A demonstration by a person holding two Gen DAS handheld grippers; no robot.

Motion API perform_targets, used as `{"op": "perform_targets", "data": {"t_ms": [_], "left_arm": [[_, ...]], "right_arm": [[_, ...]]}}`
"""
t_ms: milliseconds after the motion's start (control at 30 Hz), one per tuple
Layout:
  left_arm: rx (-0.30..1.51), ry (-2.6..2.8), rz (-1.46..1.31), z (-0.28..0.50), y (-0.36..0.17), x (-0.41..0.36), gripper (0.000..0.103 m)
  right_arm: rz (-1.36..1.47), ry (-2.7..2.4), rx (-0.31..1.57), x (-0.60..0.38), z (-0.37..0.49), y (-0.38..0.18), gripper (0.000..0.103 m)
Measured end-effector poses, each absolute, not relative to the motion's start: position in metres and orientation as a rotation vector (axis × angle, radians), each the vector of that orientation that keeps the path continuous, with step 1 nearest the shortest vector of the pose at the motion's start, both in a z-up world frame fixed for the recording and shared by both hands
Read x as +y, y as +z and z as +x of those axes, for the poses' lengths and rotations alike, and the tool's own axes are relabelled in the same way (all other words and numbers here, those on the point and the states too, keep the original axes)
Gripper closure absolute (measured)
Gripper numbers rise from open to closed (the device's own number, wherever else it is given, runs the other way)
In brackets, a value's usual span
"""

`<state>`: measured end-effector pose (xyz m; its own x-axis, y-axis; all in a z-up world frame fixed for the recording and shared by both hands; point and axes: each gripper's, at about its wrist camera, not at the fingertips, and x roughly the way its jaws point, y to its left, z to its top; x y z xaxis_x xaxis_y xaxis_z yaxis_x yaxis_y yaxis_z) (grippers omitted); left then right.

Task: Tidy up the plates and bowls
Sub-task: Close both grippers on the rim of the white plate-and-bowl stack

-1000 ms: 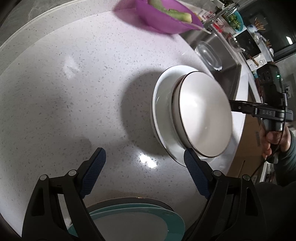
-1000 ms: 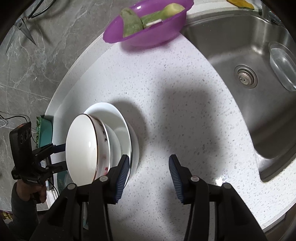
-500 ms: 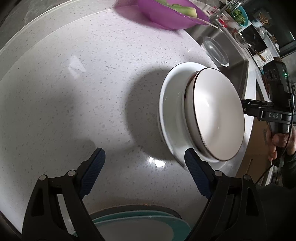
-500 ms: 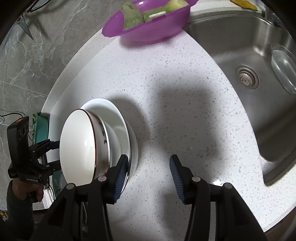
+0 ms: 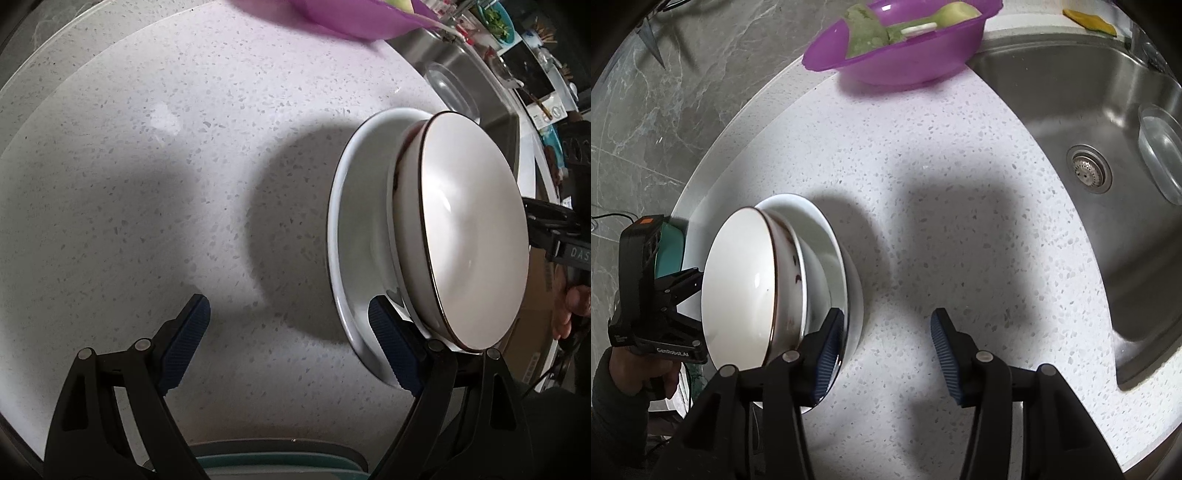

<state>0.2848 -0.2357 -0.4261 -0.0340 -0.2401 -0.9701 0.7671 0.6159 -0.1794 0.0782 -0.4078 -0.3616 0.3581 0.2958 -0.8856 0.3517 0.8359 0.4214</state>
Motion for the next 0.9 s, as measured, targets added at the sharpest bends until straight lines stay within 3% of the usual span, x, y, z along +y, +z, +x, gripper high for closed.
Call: {"op": "perform_targets", "data": {"t_ms": [667,900], "left_arm": [[1.312,-0.774,0.546,0.286,-0.439,-0.264,0.017],[1.305,-0.835,0.511,0.286,-0.434,-0.282,0.053]], "right_arm": [[0.543,-0.001,1.241,-0.394,0.102,-0.374,0.053],[0.56,0.044,1.24,-0.382,0.11,-0.376,0.077]]}}
